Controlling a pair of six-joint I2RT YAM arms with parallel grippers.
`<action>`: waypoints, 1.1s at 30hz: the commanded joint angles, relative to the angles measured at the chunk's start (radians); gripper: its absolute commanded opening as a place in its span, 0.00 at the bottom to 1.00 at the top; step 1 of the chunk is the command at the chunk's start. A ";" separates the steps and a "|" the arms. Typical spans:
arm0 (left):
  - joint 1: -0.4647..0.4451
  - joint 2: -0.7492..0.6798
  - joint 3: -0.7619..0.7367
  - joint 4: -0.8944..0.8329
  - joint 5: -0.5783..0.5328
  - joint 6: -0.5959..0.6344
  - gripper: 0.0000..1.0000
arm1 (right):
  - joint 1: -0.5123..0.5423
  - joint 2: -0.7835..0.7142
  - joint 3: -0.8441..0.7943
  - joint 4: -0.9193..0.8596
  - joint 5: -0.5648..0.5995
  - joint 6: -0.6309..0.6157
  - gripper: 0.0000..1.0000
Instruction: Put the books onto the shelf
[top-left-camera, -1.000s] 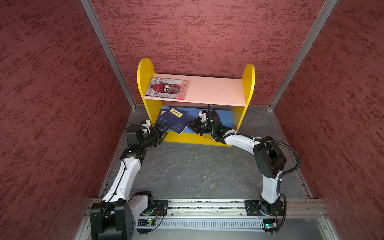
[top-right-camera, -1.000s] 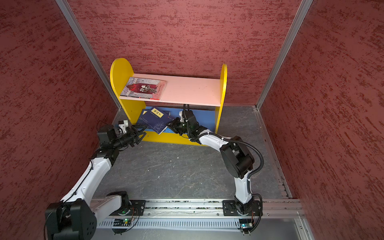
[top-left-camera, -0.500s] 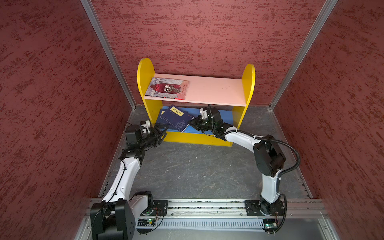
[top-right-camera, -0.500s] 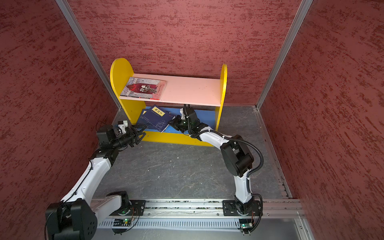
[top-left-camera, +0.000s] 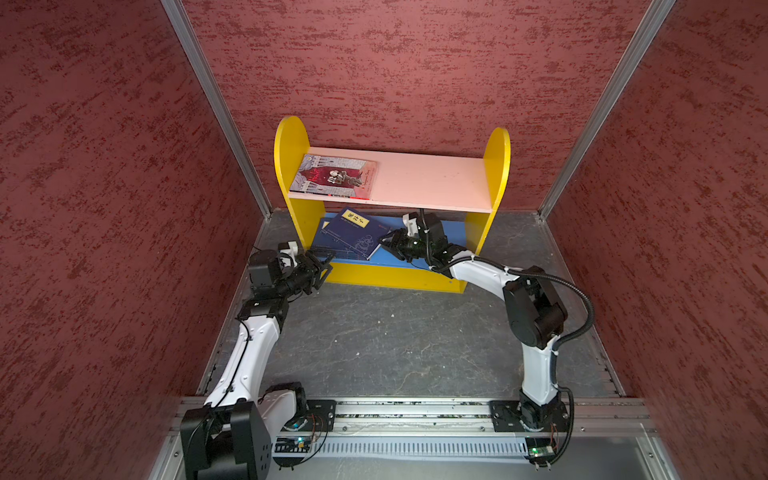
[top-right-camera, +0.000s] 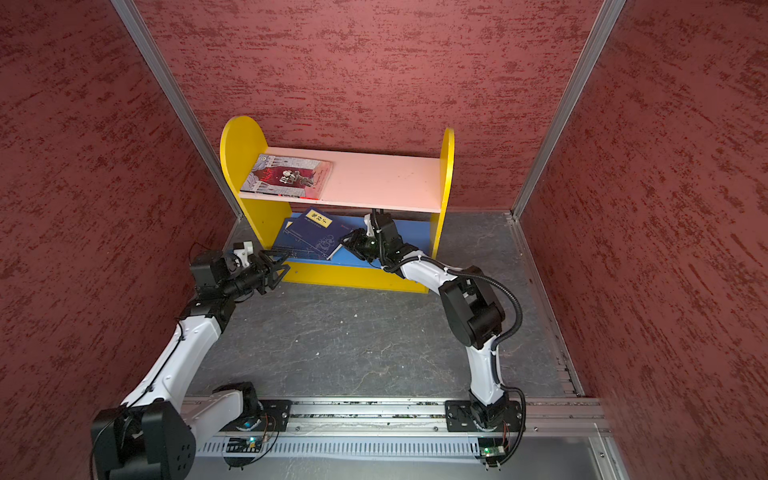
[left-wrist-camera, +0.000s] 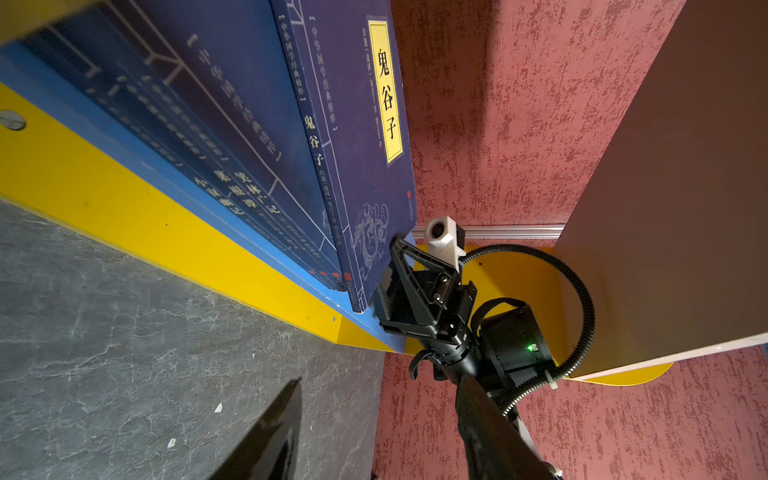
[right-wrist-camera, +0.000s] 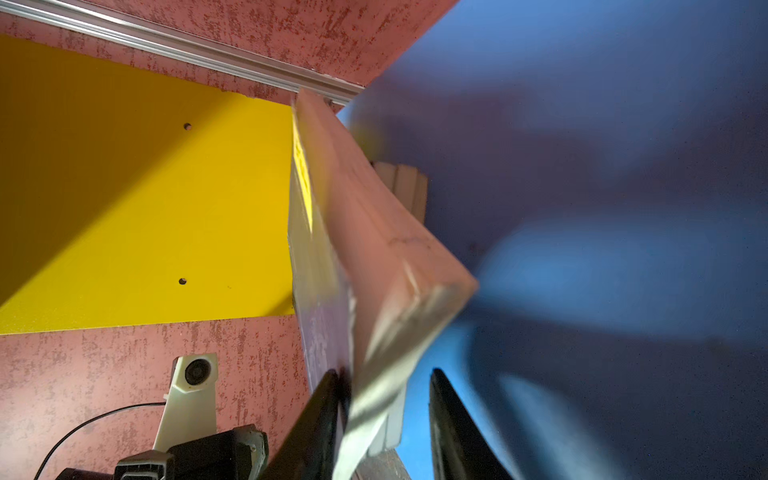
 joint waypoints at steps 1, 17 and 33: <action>0.007 -0.014 -0.016 0.010 0.012 -0.010 0.60 | 0.004 -0.012 -0.008 0.124 -0.047 0.070 0.38; 0.010 -0.022 -0.017 0.006 0.013 -0.010 0.61 | 0.019 0.046 0.062 0.125 -0.079 0.083 0.17; 0.013 -0.014 -0.007 0.004 0.017 -0.010 0.61 | -0.004 -0.010 0.123 -0.194 -0.091 -0.190 0.01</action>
